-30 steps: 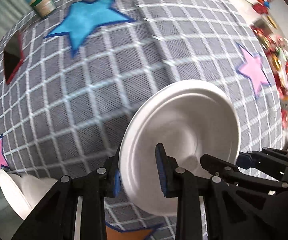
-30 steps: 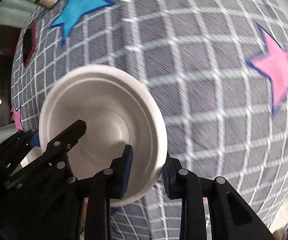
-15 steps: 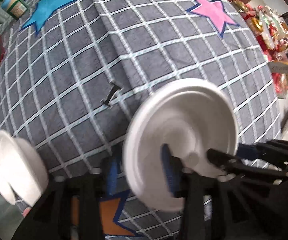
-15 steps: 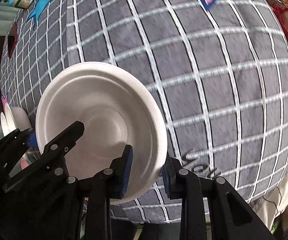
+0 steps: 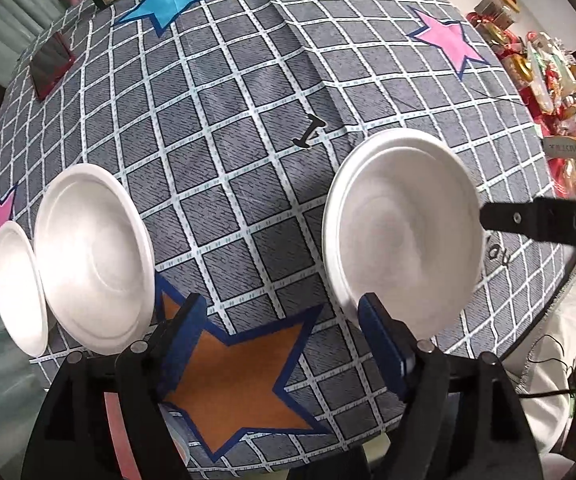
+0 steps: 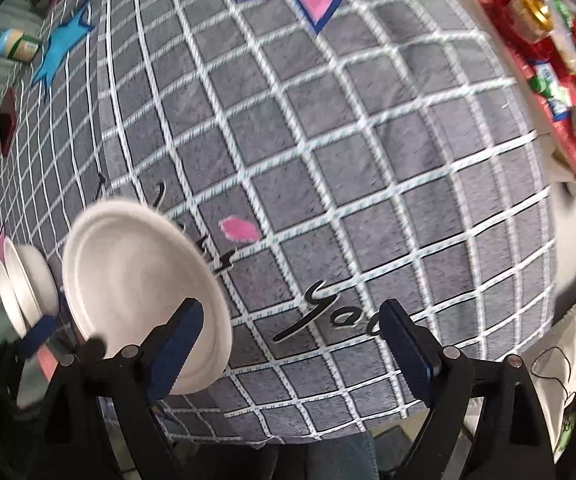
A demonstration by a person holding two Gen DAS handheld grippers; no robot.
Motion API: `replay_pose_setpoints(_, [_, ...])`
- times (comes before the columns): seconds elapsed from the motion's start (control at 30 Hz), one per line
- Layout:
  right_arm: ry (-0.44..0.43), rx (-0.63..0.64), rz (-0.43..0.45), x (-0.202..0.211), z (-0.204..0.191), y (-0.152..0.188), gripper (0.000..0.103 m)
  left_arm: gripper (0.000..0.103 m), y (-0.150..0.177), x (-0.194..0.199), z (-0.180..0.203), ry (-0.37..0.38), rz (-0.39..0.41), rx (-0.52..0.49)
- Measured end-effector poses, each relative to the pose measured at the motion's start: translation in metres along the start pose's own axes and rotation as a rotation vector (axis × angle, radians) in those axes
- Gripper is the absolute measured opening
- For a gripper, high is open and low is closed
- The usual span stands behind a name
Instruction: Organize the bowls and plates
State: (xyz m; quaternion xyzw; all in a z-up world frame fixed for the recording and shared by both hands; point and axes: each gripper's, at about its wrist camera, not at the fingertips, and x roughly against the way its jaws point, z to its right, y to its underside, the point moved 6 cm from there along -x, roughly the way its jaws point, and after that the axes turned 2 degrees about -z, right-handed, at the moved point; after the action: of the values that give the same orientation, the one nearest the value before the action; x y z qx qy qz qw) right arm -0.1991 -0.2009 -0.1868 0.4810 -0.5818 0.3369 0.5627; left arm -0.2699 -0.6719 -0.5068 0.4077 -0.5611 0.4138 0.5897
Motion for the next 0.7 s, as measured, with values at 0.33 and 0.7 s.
replay_pose_setpoints(0.33, [0.051,0.055,0.031,0.02,-0.007,-0.002,0.091,0.081,-0.081,0.052,-0.026,0.064,0.041,-0.016])
replay_pose_setpoints(0.7, [0.071,0.143,0.085,0.041,-0.101,-0.008,0.091,0.081,-0.095,0.07,-0.145,0.035,0.094,0.176])
